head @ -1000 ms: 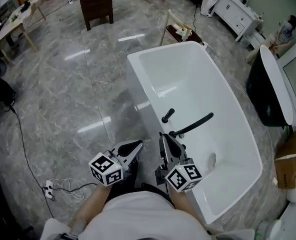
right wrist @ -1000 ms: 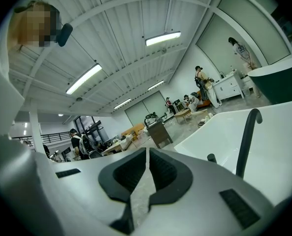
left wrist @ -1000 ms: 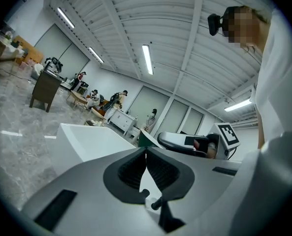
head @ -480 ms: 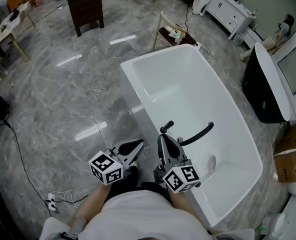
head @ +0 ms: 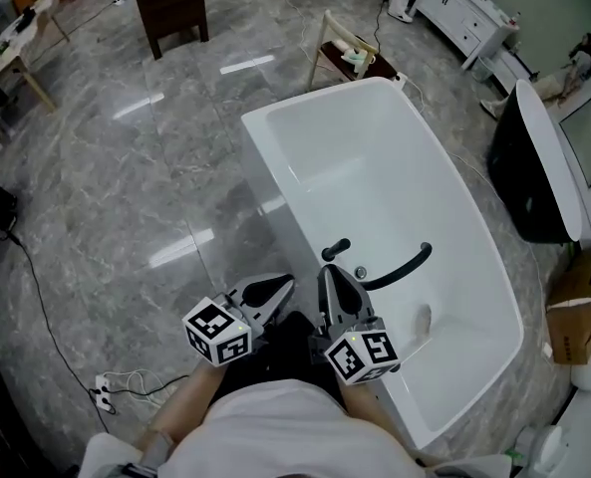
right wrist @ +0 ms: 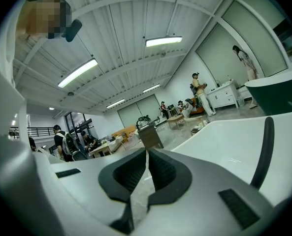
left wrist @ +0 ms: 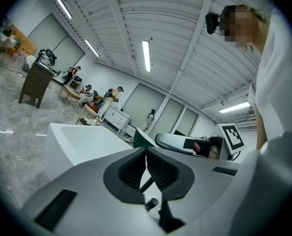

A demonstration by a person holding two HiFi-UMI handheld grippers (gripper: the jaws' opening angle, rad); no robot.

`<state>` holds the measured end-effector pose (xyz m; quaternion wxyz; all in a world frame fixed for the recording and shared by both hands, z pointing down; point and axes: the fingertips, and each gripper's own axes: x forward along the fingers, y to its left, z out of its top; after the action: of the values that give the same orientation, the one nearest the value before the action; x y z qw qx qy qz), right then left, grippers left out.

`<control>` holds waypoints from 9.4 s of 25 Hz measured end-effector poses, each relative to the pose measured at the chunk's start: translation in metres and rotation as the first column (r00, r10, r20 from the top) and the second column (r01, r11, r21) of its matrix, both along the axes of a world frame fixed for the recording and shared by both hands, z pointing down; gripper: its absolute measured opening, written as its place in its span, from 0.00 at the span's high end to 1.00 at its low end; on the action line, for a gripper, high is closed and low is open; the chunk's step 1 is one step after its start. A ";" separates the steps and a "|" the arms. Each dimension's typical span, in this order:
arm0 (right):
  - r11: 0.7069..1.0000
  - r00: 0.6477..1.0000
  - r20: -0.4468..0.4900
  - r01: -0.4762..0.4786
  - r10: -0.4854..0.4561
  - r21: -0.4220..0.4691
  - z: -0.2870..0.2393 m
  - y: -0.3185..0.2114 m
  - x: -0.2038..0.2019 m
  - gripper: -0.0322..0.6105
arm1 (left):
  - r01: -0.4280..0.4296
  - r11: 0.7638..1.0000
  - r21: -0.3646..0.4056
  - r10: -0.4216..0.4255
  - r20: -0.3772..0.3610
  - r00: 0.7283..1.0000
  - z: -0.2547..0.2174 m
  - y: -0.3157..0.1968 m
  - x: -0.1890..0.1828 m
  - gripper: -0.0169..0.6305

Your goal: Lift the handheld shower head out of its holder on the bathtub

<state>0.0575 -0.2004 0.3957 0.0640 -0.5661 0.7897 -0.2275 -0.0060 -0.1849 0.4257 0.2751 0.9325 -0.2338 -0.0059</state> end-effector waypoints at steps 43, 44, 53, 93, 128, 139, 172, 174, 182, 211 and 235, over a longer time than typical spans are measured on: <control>0.937 0.905 -0.281 -0.345 0.319 -0.048 0.110 -0.074 0.075 0.61 | 0.061 0.993 -0.100 -0.058 0.040 0.998 0.101 -0.064 0.059 0.95; 0.936 0.906 -0.279 -0.347 0.319 -0.058 0.117 -0.074 0.076 0.61 | 0.057 0.993 -0.106 -0.053 0.044 0.998 0.107 -0.063 0.060 0.95; 0.927 0.902 -0.294 -0.359 0.316 -0.106 0.161 -0.076 0.082 0.61 | 0.070 0.983 -0.168 -0.054 0.095 0.994 0.161 -0.059 0.057 0.95; 0.944 0.891 -0.396 -0.298 0.222 -0.143 0.265 -0.115 0.090 0.78 | 0.098 0.959 -0.267 -0.070 0.115 0.991 0.240 -0.063 0.055 0.95; 0.970 0.919 -0.326 -0.243 0.221 -0.029 0.131 -0.095 0.065 0.78 | 0.076 0.984 -0.164 -0.063 0.082 0.995 0.153 -0.044 0.040 0.95; 0.988 0.944 -0.299 -0.151 0.138 -0.022 0.065 -0.085 0.049 0.78 | 0.046 0.995 -0.093 -0.038 0.087 0.996 0.088 -0.045 0.044 0.95; 0.993 0.966 -0.244 0.106 -0.089 0.060 -0.087 -0.078 0.015 0.78 | 0.199 0.975 0.096 -0.203 0.034 0.979 -0.052 -0.055 0.005 0.95; 0.989 0.965 -0.236 0.135 -0.117 0.061 -0.091 -0.079 0.007 0.78 | 0.231 0.968 0.102 -0.235 0.028 0.972 -0.056 -0.057 -0.002 0.95; 0.965 0.946 -0.222 0.255 -0.235 0.063 -0.094 -0.086 -0.038 0.78 | 0.351 0.931 0.100 -0.355 0.030 0.934 -0.058 -0.055 -0.040 0.95; 0.720 0.712 -0.203 0.693 -0.672 0.044 -0.083 -0.028 -0.242 0.79 | 0.736 0.673 0.071 -0.740 0.044 0.672 -0.049 0.019 -0.203 0.95; 0.548 0.547 -0.167 0.835 -0.820 0.042 -0.083 0.043 -0.301 0.79 | 0.827 0.559 0.066 -0.829 0.029 0.558 -0.049 0.067 -0.238 0.95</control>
<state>-0.2432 -0.1570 0.3129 -0.0687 -0.1351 0.9773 -0.1477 -0.2438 -0.1176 0.3766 0.2128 0.7194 -0.6515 -0.1131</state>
